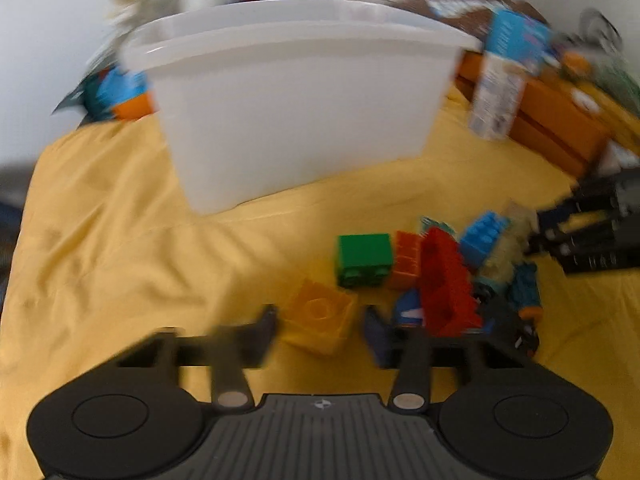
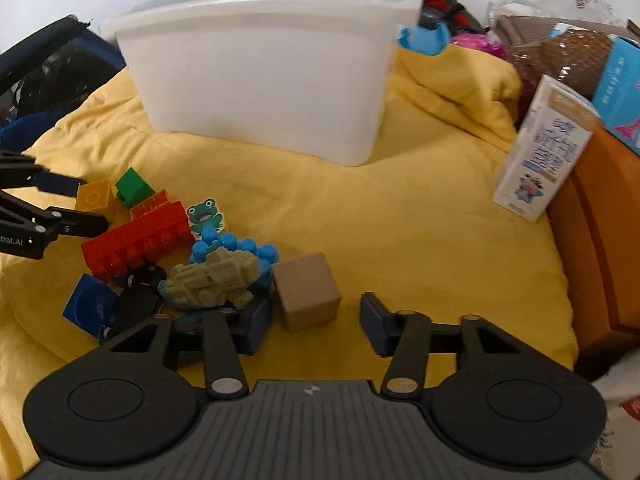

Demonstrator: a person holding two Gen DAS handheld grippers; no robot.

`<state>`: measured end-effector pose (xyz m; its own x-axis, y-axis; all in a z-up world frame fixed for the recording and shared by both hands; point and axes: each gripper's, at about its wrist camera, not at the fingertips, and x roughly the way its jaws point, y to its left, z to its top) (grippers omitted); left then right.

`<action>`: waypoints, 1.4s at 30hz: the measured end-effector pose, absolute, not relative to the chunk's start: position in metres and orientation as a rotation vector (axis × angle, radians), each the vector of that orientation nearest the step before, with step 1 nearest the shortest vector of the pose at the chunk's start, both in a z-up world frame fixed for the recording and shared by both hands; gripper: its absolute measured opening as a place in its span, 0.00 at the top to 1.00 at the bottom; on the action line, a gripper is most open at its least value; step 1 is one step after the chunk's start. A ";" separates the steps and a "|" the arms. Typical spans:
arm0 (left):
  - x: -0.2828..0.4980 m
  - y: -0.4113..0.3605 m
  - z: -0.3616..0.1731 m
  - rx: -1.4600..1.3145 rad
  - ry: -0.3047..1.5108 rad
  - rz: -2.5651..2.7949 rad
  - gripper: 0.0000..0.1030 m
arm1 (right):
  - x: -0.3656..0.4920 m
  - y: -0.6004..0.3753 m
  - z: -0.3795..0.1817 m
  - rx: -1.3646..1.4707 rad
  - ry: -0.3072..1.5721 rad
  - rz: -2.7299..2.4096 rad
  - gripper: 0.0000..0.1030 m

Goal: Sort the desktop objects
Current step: 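Grasp a brown wooden cube with the right tool while the left grasps an orange-yellow brick, then carry the cube and brick over the white bin and release them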

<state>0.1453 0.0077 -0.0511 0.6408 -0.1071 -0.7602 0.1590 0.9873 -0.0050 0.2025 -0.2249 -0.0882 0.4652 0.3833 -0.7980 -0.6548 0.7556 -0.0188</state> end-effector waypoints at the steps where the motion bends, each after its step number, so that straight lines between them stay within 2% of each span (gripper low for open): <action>1: 0.145 0.006 -0.051 0.076 0.862 -0.161 0.64 | 0.203 -0.224 -0.089 -0.344 0.884 0.663 0.65; 6: 0.136 0.013 -0.042 0.028 0.848 -0.164 0.65 | 0.201 -0.235 -0.084 -0.283 0.888 0.656 0.65; 13: 0.130 0.034 0.008 -0.113 0.762 -0.113 0.65 | 0.198 -0.268 -0.054 -0.114 0.850 0.610 0.65; 19: 0.154 0.035 0.079 -0.133 0.642 -0.128 0.65 | 0.212 -0.266 -0.001 -0.017 0.757 0.642 0.65; 24: 0.188 0.045 0.121 -0.168 0.656 -0.120 0.65 | 0.237 -0.244 0.047 0.015 0.695 0.681 0.65; 33: 0.245 0.064 0.130 -0.138 0.767 -0.100 0.65 | 0.295 -0.195 0.090 0.012 0.759 0.700 0.65; 42: 0.277 0.063 0.122 -0.153 0.827 -0.099 0.64 | 0.322 -0.165 0.078 -0.031 0.857 0.693 0.63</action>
